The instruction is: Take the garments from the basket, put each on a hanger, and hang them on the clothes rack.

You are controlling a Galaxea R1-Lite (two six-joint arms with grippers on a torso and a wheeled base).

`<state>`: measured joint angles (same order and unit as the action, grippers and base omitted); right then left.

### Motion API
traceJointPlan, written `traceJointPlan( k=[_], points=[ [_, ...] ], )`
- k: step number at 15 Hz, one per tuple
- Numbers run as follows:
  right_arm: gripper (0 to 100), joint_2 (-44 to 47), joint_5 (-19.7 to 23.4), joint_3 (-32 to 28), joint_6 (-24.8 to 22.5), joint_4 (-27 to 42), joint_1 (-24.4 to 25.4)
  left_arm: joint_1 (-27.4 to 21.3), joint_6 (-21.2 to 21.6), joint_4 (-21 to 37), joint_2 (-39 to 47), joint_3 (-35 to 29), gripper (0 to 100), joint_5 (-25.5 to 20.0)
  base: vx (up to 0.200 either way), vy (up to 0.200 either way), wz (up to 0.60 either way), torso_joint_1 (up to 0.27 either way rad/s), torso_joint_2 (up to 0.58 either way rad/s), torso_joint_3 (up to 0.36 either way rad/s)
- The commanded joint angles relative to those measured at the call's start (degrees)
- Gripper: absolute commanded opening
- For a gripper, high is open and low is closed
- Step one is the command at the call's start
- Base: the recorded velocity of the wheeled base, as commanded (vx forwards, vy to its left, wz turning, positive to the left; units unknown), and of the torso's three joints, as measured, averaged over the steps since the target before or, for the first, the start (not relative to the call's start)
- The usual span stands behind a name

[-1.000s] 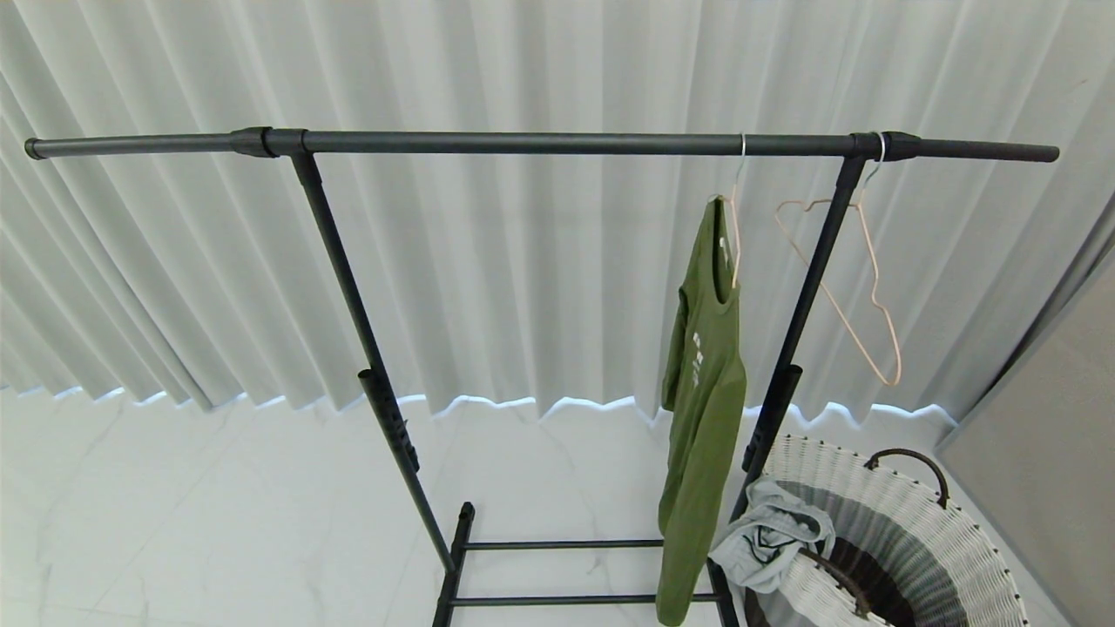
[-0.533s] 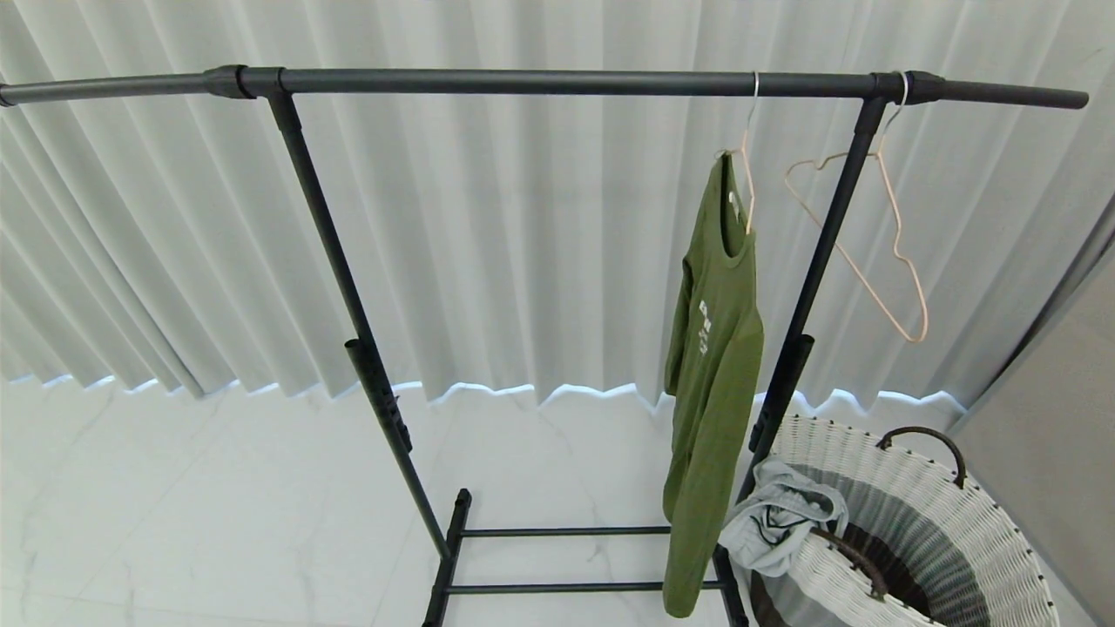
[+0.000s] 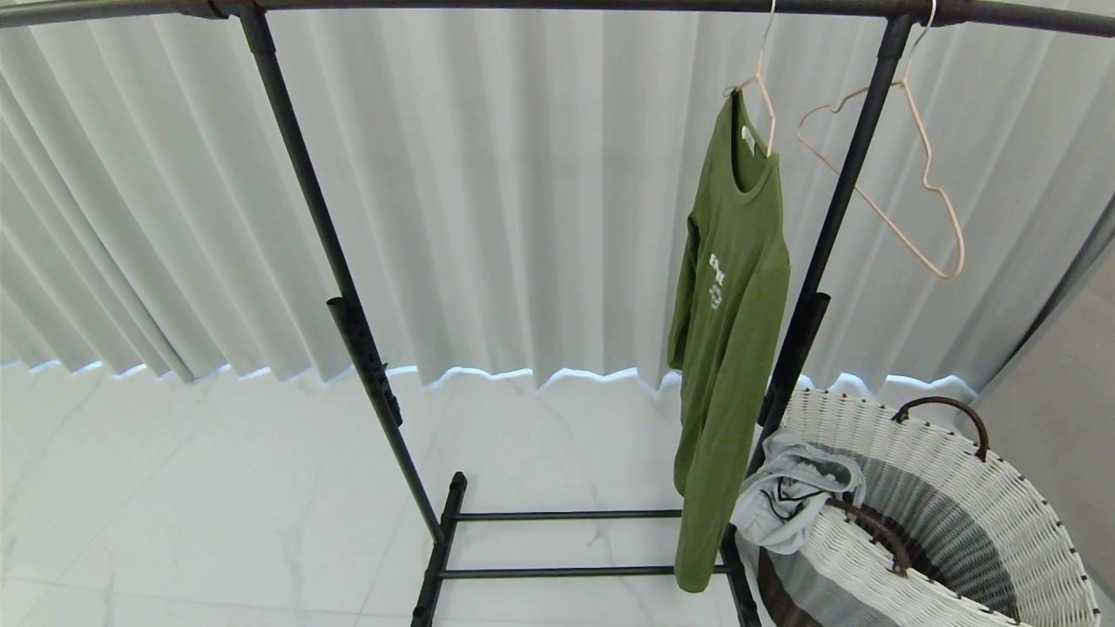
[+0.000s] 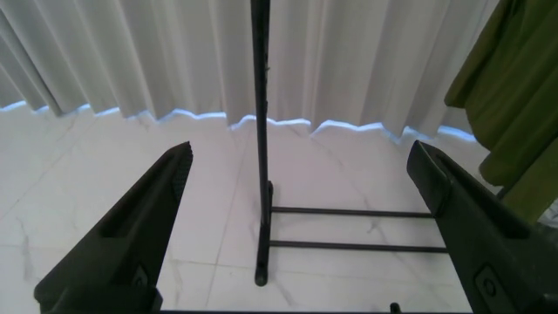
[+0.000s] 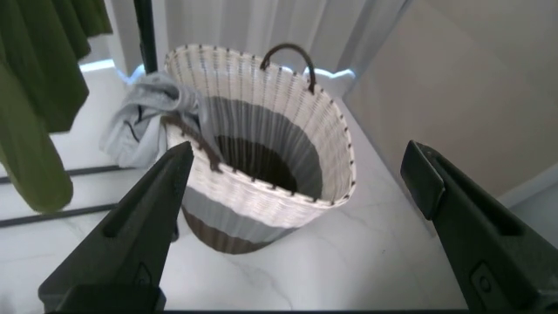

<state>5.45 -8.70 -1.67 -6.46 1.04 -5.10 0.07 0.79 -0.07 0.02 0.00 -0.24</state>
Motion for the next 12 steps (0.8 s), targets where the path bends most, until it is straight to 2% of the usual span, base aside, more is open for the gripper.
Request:
traceJointPlan(
  k=[1,8,12],
  points=[
    [100,0.1,0.0,0.0,0.0,0.0,0.0,0.0,0.0,0.0,0.0,0.0,100,0.0,0.0,0.0,0.0,-0.173,0.47,0.29],
    [100,0.1,0.0,0.0,0.0,0.0,0.0,0.0,0.2,0.0,0.0,0.0,100,0.0,0.0,0.0,0.0,-0.148,0.45,0.293],
    [100,0.1,0.1,0.0,0.0,0.1,0.0,0.0,0.4,0.0,0.0,0.0,100,-0.1,0.0,0.0,0.0,-0.029,0.1,0.069]
  ],
)
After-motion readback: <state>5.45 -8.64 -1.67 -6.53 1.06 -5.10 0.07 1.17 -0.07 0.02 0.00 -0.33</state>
